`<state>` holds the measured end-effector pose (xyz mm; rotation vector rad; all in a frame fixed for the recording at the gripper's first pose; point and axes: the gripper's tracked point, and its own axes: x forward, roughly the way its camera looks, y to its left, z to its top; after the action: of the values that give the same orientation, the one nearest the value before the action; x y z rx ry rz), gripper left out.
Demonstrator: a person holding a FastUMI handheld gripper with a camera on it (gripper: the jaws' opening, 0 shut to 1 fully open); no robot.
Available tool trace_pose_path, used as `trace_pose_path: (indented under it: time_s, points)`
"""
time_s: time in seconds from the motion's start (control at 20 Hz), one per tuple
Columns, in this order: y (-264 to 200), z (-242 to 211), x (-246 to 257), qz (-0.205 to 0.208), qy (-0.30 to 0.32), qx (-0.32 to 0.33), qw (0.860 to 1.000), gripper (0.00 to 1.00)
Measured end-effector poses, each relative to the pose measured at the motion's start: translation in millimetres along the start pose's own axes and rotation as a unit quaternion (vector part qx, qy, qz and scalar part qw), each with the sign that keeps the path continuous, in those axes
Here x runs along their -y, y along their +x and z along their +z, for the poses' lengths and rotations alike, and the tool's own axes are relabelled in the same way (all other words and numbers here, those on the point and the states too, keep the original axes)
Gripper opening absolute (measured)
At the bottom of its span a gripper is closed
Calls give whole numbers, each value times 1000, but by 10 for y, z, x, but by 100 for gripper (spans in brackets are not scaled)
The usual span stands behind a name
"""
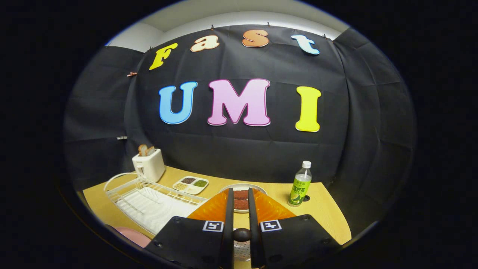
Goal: Take the plate from the dish rack, then take the spoon from the basket and place it into the plate.
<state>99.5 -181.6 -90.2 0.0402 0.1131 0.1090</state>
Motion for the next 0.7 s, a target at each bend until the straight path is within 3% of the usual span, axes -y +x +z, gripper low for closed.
trace_pose_path:
  time_s: [0.3,0.7]
  points:
    - [-520,32,-891,52,35,-31,998,21]
    - [-861,-603,-2367,154,59,-63,984,21]
